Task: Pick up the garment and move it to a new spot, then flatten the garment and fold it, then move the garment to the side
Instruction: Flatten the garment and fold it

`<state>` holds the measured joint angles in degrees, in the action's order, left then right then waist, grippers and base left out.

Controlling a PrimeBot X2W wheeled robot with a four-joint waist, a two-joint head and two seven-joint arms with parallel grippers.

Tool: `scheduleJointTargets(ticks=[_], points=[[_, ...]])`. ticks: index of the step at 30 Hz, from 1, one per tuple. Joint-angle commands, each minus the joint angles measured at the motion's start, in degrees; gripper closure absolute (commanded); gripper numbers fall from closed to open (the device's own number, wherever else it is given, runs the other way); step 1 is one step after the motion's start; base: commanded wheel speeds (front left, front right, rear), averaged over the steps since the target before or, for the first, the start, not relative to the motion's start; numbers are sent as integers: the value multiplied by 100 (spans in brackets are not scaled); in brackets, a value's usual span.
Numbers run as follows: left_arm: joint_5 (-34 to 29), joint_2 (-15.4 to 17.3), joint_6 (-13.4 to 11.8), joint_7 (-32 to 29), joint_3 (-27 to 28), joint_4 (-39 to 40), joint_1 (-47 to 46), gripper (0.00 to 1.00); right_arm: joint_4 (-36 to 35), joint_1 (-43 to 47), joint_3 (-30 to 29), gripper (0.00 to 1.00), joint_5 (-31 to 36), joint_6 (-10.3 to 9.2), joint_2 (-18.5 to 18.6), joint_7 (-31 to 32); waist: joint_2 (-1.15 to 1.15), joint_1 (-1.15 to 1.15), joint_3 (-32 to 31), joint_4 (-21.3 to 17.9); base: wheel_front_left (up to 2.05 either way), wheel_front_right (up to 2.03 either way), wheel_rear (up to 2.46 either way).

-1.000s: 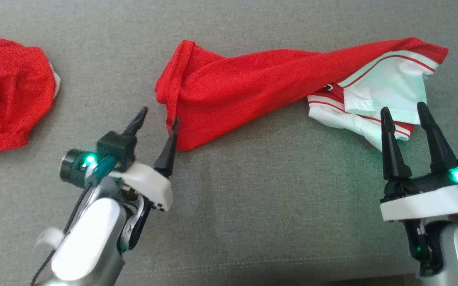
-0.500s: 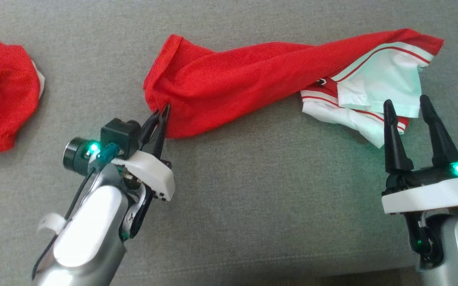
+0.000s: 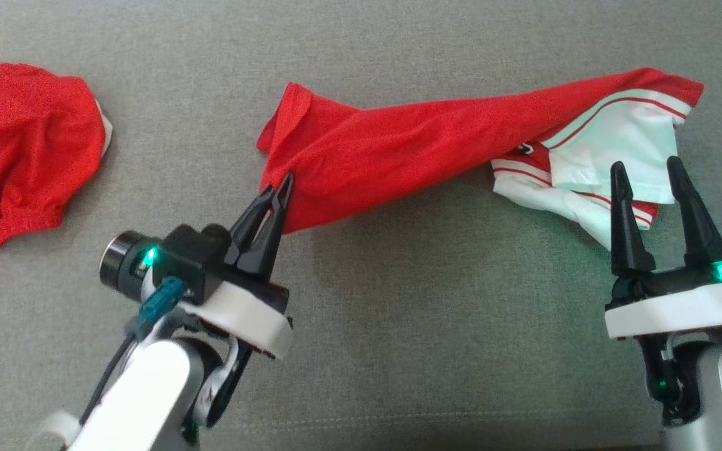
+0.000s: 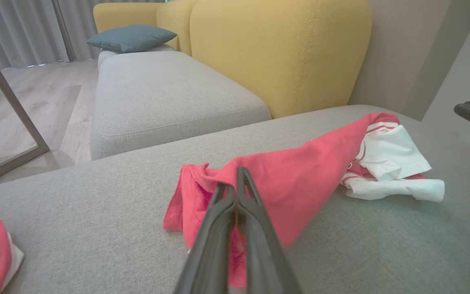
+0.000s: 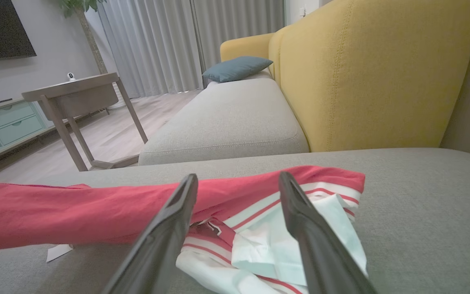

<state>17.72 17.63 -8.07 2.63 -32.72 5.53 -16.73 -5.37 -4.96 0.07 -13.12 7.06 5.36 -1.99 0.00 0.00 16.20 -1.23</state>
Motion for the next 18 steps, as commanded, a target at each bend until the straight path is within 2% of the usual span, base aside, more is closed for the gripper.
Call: scheduleJointTargets(ticks=[1, 9, 13, 18], points=[[-55, 182, -77, -117, 182, 457, -8, 100, -166, 35, 103, 0, -34, 43, -20, 2, 0, 0, -45, 35, 0, 0, 0], [83, 249, -199, -475, 99, 1177, 370, 100, -243, 64, 88, 0, -37, 43, -56, 48, 0, 0, -31, 67, 0, 0, 0], [290, 180, -241, -421, 268, 982, 329, 100, -297, 34, 131, 0, -51, 43, -66, 86, 0, 0, 32, 0, 0, 0, 0], [529, 82, -146, -249, 441, 427, 103, 100, -333, -15, 153, 0, -65, 43, -46, 128, 0, 0, 126, -139, 0, 0, 0]])
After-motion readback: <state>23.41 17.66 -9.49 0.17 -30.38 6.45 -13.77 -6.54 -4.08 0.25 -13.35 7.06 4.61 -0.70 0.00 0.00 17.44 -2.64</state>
